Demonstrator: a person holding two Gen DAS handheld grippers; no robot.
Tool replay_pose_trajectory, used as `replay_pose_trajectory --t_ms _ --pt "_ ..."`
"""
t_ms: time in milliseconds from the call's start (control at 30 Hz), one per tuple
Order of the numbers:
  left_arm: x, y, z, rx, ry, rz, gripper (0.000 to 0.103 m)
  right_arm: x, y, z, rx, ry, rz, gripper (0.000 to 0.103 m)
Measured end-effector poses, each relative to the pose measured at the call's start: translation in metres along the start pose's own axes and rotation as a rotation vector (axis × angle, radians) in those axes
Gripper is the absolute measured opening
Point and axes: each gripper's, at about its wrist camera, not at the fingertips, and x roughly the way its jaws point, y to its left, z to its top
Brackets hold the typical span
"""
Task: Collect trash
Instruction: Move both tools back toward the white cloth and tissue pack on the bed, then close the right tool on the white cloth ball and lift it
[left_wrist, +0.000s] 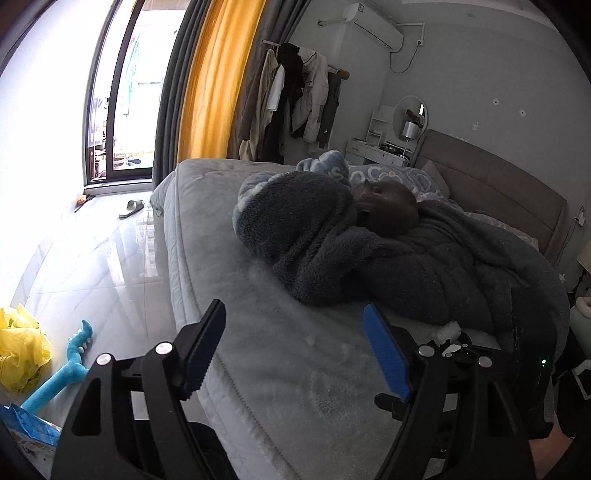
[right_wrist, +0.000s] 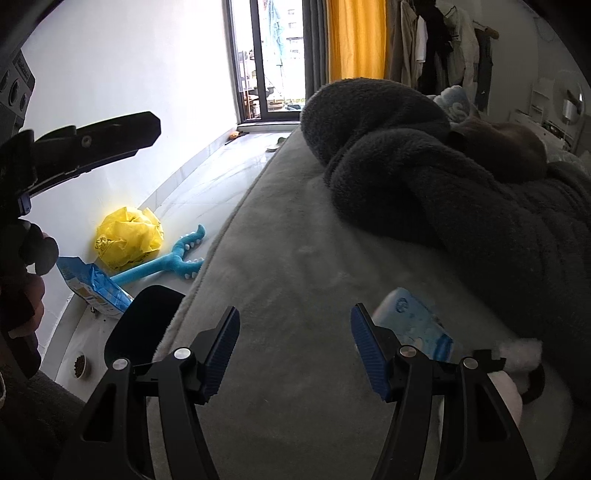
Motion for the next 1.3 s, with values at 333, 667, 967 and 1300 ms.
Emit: replay_pose_trajectory --t_ms 333,667,967,1300 --pt "0.023 -0.041 -0.008 0.013 0.038 -0.046 0.081 -0.026 -0.046 -0.027 0.048 -0.022 -0.098 0.068" --pt "0.047 -0.084 -0.023 0.076 0.092 -0.079 0.082 -0.033 -0.086 -0.048 0.086 -0.007 -0.183 0.073" --pt "0.067 -0.115 -0.039 0.137 0.144 -0.086 0.084 -0.031 -0.104 -0.061 0.114 0.015 -0.201 0.073" --pt "0.083 -0.128 -0.052 0.157 0.192 -0.077 0.084 -0.017 -0.111 -0.073 0.115 0.065 -0.184 0.054"
